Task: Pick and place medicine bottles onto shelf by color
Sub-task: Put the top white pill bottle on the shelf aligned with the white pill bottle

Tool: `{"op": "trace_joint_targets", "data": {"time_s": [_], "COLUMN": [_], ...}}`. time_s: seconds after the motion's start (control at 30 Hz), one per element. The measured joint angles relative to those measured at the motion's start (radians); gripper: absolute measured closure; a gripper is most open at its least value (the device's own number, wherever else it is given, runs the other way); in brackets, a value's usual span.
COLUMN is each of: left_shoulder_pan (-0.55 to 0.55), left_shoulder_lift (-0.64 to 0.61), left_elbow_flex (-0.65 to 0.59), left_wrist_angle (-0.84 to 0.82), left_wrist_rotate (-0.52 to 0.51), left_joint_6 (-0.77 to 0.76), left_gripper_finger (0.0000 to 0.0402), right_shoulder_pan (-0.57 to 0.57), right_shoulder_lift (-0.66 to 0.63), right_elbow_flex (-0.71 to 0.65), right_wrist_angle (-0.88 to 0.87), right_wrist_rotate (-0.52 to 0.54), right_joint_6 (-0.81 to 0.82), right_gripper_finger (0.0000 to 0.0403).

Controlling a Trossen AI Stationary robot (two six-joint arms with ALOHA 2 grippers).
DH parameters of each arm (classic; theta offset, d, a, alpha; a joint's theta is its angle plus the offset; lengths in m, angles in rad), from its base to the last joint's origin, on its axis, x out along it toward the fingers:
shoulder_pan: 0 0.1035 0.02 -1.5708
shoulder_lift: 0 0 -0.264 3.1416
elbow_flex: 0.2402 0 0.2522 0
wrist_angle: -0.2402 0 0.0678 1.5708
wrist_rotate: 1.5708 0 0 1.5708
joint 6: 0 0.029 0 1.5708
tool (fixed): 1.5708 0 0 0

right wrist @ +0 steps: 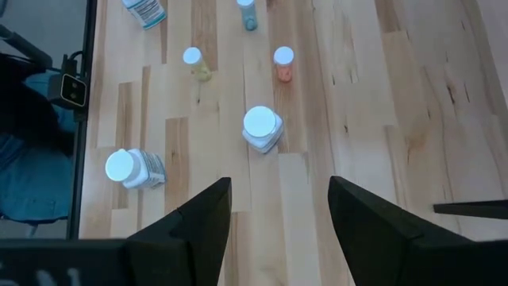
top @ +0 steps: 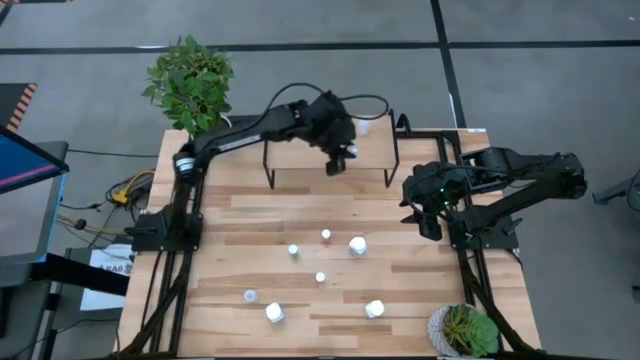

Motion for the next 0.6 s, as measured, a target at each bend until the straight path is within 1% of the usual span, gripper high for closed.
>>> {"op": "trace_joint_targets", "data": {"time_s": [0.07, 0.2, 0.3, 0.43, 0.6], "left_shoulder_pan": [0.007, 0.022, 0.039, 0.059, 0.074], "left_shoulder_lift": [0.047, 0.133, 0.176, 0.209, 0.209], "left_elbow_flex": [0.056, 0.151, 0.206, 0.234, 0.232], "left_wrist_angle": [-0.001, -0.008, -0.022, -0.015, -0.011], "left_wrist_rotate": [0.017, 0.019, 0.019, 0.028, 0.032], "left_joint_6": [0.001, 0.002, 0.003, 0.002, 0.001], "left_gripper_finger": [0.0294, 0.0295, 0.0296, 0.0294, 0.0295], "right_shoulder_pan": [0.000, 0.000, 0.000, 0.000, 0.000], "right_shoulder_lift": [0.000, 0.000, 0.000, 0.000, 0.000], "right_elbow_flex": [0.000, 0.000, 0.000, 0.000, 0.000], "right_wrist_angle": [0.001, 0.004, 0.004, 0.004, 0.001], "right_wrist_rotate": [0.000, 0.000, 0.000, 0.000, 0.000], "right_joint_6": [0.000, 0.000, 0.000, 0.000, 0.000], "right_gripper_finger": [0.0171, 0.0171, 0.0171, 0.0171, 0.0171]}}
